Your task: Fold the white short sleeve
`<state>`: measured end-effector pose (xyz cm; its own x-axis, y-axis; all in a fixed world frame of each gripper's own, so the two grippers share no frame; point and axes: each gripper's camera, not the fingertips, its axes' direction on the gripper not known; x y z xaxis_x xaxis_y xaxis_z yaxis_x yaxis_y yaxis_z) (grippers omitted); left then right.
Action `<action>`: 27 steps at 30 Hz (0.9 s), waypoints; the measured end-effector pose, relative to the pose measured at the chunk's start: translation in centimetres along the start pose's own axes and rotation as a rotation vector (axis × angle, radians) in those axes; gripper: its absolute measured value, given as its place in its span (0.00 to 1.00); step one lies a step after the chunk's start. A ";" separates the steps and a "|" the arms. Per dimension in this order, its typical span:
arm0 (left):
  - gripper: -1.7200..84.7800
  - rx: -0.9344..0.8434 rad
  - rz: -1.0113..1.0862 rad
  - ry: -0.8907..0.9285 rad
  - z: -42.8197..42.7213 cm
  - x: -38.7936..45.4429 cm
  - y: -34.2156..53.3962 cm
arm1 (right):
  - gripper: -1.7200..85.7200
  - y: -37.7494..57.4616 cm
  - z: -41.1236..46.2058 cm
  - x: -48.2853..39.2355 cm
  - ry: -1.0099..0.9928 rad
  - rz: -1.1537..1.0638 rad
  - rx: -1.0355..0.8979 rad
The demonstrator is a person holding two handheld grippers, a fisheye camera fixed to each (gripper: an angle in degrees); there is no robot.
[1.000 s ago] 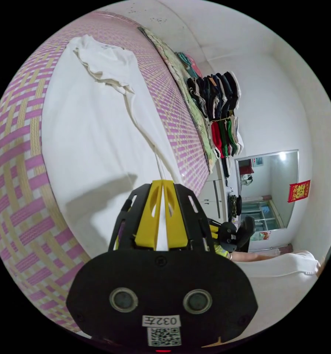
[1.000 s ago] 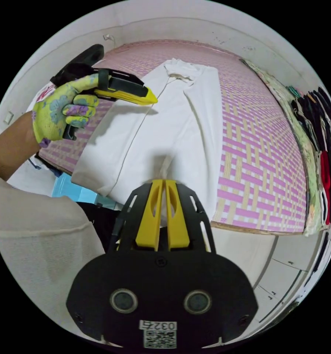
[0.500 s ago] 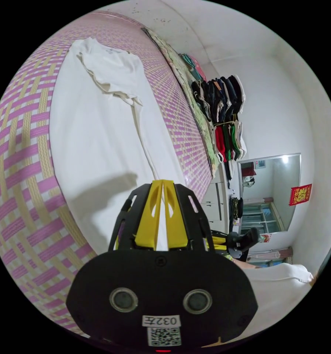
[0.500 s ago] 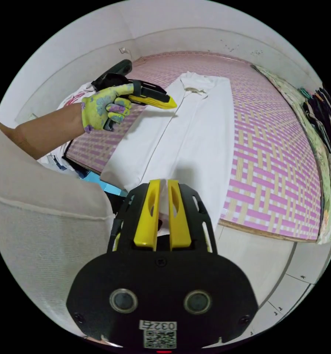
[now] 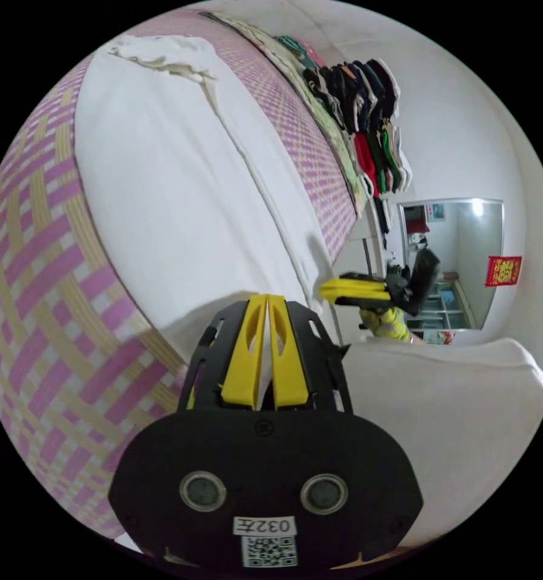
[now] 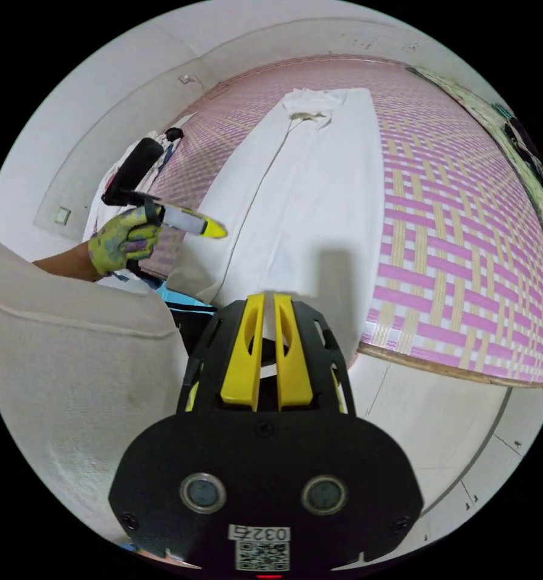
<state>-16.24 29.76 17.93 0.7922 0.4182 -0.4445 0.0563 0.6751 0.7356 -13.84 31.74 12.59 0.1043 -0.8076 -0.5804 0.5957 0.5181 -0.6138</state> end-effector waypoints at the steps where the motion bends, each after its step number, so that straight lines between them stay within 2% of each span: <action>1: 0.01 -0.037 0.010 0.017 0.9 0.4 1.3 | 0.06 -0.6 0.6 0.3 -0.035 -0.008 -0.017; 4: 0.01 -0.118 0.067 0.089 3.3 2.3 4.4 | 0.05 -2.2 1.3 0.6 -0.135 -0.071 -0.027; 6: 0.01 -0.118 0.055 0.064 4.1 2.9 6.0 | 0.05 -3.2 2.1 0.6 -0.202 -0.147 -0.058; 7: 0.01 -0.086 0.003 0.058 4.2 2.6 7.1 | 0.04 -4.1 2.9 0.7 -0.233 -0.196 -0.097; 11: 0.01 0.159 -0.181 0.268 3.1 -0.1 12.5 | 0.02 -7.0 4.6 -0.9 -0.325 -0.446 -0.168; 15: 0.01 0.279 -0.274 0.228 1.7 -1.2 17.8 | 0.01 -8.1 7.2 -0.6 -0.301 -0.519 -0.288; 18: 0.01 0.410 -0.360 0.170 -0.2 -2.1 22.4 | 0.01 -7.7 6.8 2.4 -0.346 -0.478 -0.308; 20: 0.01 0.489 -0.444 0.096 -1.4 -3.1 25.7 | 0.01 -7.3 4.1 6.1 -0.353 -0.388 -0.213; 23: 0.03 0.537 -0.487 0.090 -2.1 -4.6 28.2 | 0.02 -6.2 1.0 12.4 -0.340 -0.190 -0.110; 27: 0.06 0.482 -0.478 0.122 -2.0 -6.3 29.8 | 0.05 -3.9 -0.5 19.2 -0.293 0.015 -0.079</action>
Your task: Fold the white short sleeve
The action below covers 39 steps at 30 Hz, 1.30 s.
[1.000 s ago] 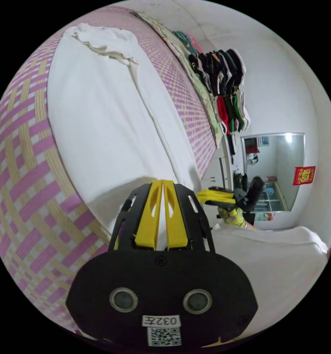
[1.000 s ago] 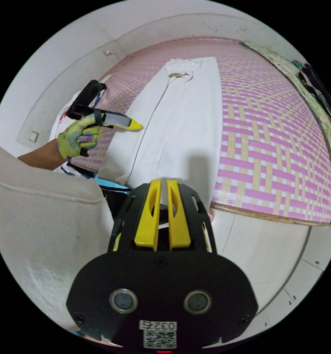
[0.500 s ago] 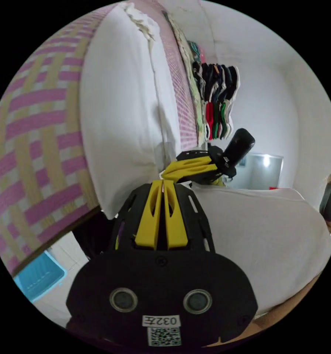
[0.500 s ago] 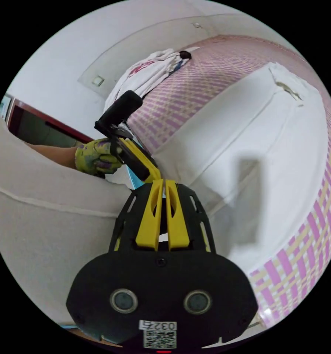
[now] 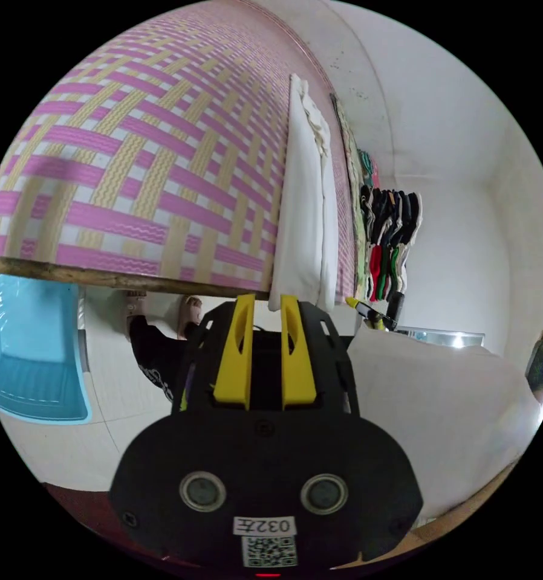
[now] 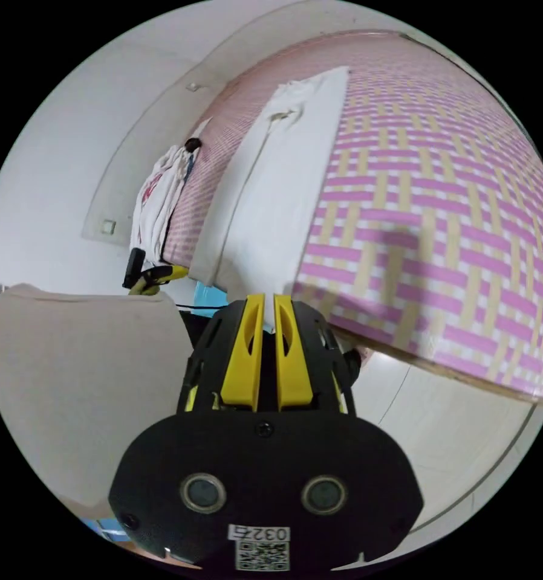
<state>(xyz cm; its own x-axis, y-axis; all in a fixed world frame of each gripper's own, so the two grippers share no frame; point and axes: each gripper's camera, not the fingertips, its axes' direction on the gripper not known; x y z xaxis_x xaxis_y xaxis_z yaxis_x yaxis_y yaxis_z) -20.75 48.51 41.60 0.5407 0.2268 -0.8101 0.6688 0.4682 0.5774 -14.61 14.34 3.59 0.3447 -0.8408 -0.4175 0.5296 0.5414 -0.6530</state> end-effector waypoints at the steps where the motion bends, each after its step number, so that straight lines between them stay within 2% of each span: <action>1: 0.07 -0.031 0.000 0.026 -0.1 -0.9 0.2 | 0.07 0.7 -0.6 1.7 -0.020 0.047 0.007; 3: 0.08 -0.064 -0.016 0.047 -0.2 -2.4 0.5 | 0.08 1.5 -0.8 4.3 -0.093 0.127 -0.001; 7: 0.11 -0.075 -0.110 0.180 0.2 -7.0 0.4 | 0.12 2.2 1.6 10.1 -0.373 0.306 -0.031; 11: 0.12 -0.142 -0.109 0.234 1.4 -8.6 -0.4 | 0.12 1.5 4.0 12.5 -0.476 0.337 -0.055; 13: 0.12 -0.152 -0.107 0.245 1.6 -9.3 -0.5 | 0.12 1.1 4.7 13.1 -0.486 0.336 -0.066; 16: 0.10 -0.143 -0.115 0.368 2.0 -10.5 -0.6 | 0.10 0.3 5.7 13.9 -0.527 0.324 -0.090; 22: 0.08 -0.132 -0.115 0.305 1.8 -11.7 -0.5 | 0.05 -0.7 6.1 15.5 -0.541 0.303 -0.112; 25: 0.03 -0.118 -0.104 0.310 1.7 -12.2 0.0 | 0.02 -0.9 6.0 16.2 -0.551 0.293 -0.116; 31: 0.00 -0.064 -0.081 0.339 1.2 -12.5 1.7 | 0.01 -0.6 5.5 16.7 -0.581 0.262 -0.122; 39: 0.00 -0.135 -0.049 0.349 1.5 -12.2 3.4 | 0.01 1.0 5.6 16.3 -0.597 0.224 -0.193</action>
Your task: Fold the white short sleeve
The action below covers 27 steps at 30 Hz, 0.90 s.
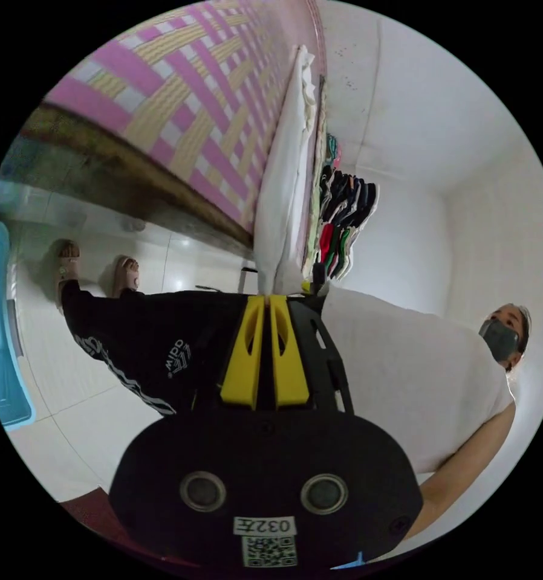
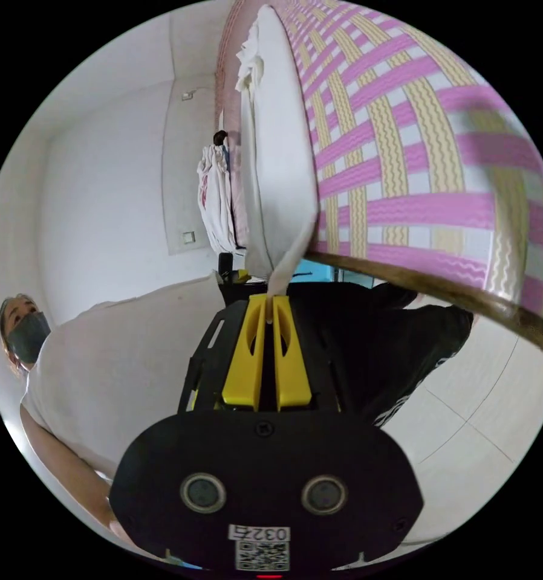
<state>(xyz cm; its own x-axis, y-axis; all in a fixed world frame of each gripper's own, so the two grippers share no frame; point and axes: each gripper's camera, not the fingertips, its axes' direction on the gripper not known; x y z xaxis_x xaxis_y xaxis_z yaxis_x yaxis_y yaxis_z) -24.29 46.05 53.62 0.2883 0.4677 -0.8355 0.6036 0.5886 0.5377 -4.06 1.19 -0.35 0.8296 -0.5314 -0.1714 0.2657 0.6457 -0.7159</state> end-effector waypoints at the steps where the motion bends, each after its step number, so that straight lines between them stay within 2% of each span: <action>1: 0.00 0.010 0.029 0.004 -0.5 0.9 -0.8 | 0.01 -0.4 -0.5 -0.5 -0.006 -0.019 0.016; 7: 0.00 0.067 0.236 0.021 -3.3 7.9 -9.5 | 0.01 -6.1 -4.7 -5.3 -0.003 -0.206 0.110; 11: 0.00 0.115 0.254 -0.033 -4.4 10.8 -17.8 | 0.01 -11.8 -7.5 -8.1 0.041 -0.291 0.170; 15: 0.00 0.096 0.223 -0.108 -3.9 11.2 -24.2 | 0.01 -16.1 -8.8 -8.8 0.096 -0.289 0.192; 21: 0.00 0.063 0.201 -0.048 -2.6 11.0 -29.5 | 0.01 -19.0 -9.5 -8.0 0.059 -0.240 0.213; 27: 0.00 0.105 0.170 0.020 -2.5 10.8 -32.4 | 0.01 -19.9 -9.7 -7.6 -0.002 -0.209 0.246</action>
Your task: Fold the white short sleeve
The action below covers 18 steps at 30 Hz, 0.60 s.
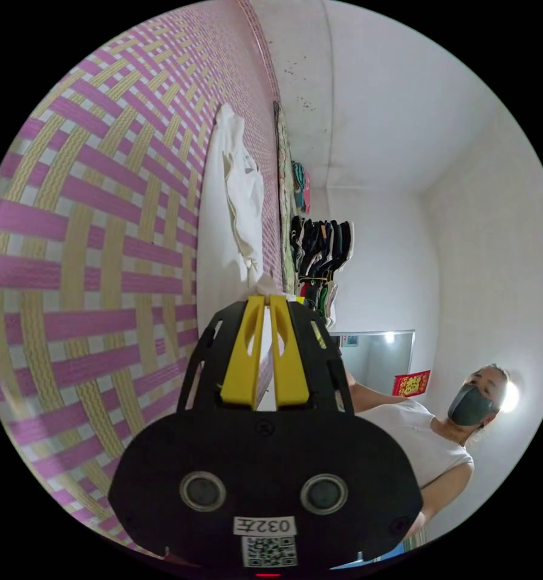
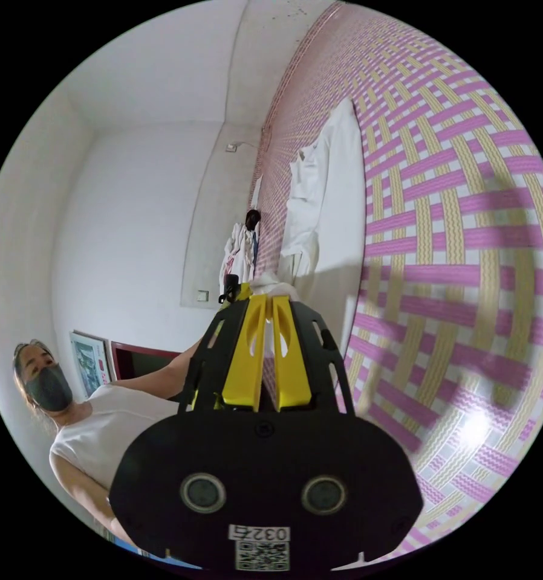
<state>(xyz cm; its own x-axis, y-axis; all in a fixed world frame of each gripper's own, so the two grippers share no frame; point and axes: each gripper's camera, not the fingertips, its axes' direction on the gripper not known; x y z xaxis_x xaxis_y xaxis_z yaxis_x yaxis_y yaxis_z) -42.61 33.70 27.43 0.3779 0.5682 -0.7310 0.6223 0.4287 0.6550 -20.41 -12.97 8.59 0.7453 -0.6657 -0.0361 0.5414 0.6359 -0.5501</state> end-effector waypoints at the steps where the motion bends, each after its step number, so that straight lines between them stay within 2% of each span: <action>1: 0.01 0.011 -0.006 0.000 0.2 0.0 -0.5 | 0.02 -0.4 0.3 -0.1 0.000 0.001 0.002; 4: 0.02 0.039 -0.046 -0.008 0.8 -0.2 -1.5 | 0.04 -1.3 1.1 -0.3 0.047 0.020 0.042; 7: 0.06 0.081 -0.045 0.004 1.1 0.4 -1.5 | 0.10 -1.0 1.1 0.0 0.123 0.080 0.103; 10: 0.06 0.123 -0.020 -0.102 0.7 2.2 0.5 | 0.10 1.4 0.6 -0.8 0.167 0.071 0.136; 14: 0.06 0.028 0.023 -0.324 2.0 4.9 5.3 | 0.10 7.0 1.2 -2.7 0.254 0.022 0.071; 18: 0.09 0.019 0.110 -0.369 3.3 7.4 9.0 | 0.10 11.1 2.7 -4.2 0.331 -0.031 0.010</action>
<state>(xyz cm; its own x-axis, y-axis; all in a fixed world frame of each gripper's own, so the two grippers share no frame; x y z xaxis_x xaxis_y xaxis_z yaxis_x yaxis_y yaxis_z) -31.99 39.43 27.25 0.6622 0.3175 -0.6787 0.5758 0.3640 0.7321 -16.55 -2.06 4.91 0.5625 -0.7747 -0.2889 0.5668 0.6157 -0.5474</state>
